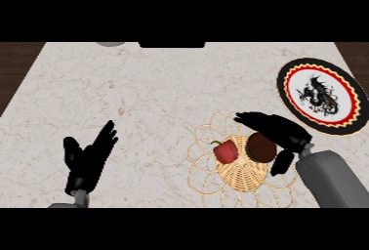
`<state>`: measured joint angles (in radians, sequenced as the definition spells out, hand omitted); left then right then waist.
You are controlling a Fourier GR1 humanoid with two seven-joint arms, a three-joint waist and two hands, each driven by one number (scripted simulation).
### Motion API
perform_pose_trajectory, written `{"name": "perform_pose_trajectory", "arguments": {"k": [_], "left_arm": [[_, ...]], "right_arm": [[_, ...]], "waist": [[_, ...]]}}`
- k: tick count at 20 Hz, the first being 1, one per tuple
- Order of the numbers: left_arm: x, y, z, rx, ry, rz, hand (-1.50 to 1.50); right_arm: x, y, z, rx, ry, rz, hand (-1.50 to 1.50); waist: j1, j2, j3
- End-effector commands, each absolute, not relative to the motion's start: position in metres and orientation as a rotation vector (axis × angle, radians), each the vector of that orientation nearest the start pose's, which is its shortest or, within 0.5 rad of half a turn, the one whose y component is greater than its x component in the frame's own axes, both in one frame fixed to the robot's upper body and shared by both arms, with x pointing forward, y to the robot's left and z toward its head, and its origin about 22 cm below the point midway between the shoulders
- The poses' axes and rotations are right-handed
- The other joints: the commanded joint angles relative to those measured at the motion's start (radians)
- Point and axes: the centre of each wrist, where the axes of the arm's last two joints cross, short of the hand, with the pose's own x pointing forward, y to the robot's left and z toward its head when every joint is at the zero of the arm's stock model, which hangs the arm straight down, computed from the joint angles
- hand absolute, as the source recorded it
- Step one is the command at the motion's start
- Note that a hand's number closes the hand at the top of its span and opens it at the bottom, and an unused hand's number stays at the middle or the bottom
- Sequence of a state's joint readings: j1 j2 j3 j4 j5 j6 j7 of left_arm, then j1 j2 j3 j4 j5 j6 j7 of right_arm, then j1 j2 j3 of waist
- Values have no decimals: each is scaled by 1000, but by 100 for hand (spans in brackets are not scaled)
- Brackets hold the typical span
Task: Pick the cupcake from the placemat and place it in the plate
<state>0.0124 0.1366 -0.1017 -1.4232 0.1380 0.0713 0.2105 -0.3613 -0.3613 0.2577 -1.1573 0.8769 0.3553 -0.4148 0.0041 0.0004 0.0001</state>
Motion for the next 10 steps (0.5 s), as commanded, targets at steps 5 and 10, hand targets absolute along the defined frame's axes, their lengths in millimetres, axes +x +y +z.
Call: {"name": "perform_pose_trajectory", "arguments": {"k": [5,10], "left_arm": [[230,234,-30,-5,-1188,5,0],[251,239,-25,8,-1192,-9,0]], "right_arm": [[321,-253,-2,-267,-1351,1794,150],[332,-234,-11,-304,-1430,1750,150]], "waist": [[2,0,0],[0,0,0]]}}
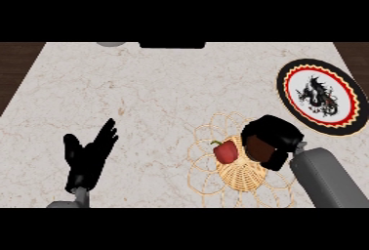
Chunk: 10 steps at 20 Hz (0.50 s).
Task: Pick the cupcake from the placemat and place it in the plate
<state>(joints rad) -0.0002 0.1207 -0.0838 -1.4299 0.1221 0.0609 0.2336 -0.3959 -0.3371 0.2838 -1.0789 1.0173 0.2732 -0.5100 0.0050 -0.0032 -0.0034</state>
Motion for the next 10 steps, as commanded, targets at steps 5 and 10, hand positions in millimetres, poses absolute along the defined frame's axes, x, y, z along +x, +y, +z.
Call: {"name": "perform_pose_trajectory", "arguments": {"k": [5,10], "left_arm": [[235,238,-36,-16,-1188,-18,0],[237,244,-36,19,-1203,-10,0]], "right_arm": [[349,-239,-8,-509,-1315,1511,150],[364,-279,10,-825,-1085,929,150]], "waist": [[13,7,4],[-13,24,2]]}}
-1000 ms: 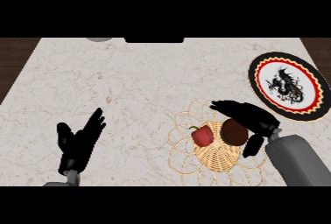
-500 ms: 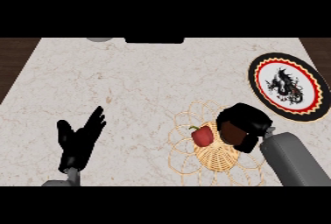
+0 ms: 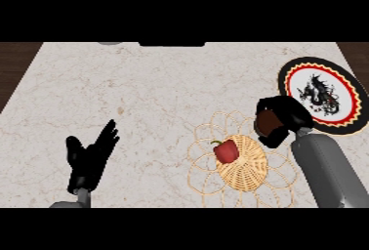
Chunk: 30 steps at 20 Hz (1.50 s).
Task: Pick the cupcake from the placemat and place it in the plate
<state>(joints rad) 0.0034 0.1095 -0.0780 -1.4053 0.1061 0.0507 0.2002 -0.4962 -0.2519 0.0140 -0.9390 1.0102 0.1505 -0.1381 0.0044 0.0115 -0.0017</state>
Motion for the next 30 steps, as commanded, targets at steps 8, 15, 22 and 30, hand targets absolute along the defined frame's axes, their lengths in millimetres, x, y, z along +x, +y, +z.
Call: {"name": "perform_pose_trajectory", "arguments": {"k": [8,15,22,30], "left_arm": [[244,233,-30,-20,-1220,-54,0],[249,220,-28,-58,-1225,-97,0],[257,218,-20,-52,-1246,-94,0],[254,227,-19,-42,-1248,-87,0]], "right_arm": [[407,-264,92,-1321,-1062,242,150],[426,-254,135,-1549,-1011,-309,150],[429,-257,122,-1656,-972,-625,150],[416,-294,82,-1860,-848,-658,150]], "waist": [[71,18,-6],[105,32,-4],[101,33,1],[78,24,2]]}}
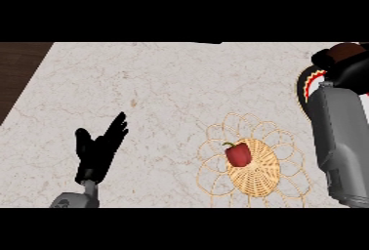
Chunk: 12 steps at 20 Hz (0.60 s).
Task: Pick the cupcake from the placemat and place it in the plate
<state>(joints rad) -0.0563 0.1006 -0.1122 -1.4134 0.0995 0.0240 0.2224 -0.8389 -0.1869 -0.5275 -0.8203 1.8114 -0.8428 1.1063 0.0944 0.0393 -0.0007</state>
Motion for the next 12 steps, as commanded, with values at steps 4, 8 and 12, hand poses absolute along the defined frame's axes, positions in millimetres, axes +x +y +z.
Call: {"name": "perform_pose_trajectory", "arguments": {"k": [4,8,12], "left_arm": [[254,231,-25,-43,-1208,-68,0],[251,228,-22,-36,-1204,-56,0],[251,233,-28,-32,-1210,-57,0]], "right_arm": [[411,-321,87,-1936,-803,-720,150],[401,-335,66,-1952,-777,-741,150],[387,-356,42,-1983,-737,-725,150]], "waist": [[-27,-6,2],[-32,-14,4],[-46,-17,3]]}}
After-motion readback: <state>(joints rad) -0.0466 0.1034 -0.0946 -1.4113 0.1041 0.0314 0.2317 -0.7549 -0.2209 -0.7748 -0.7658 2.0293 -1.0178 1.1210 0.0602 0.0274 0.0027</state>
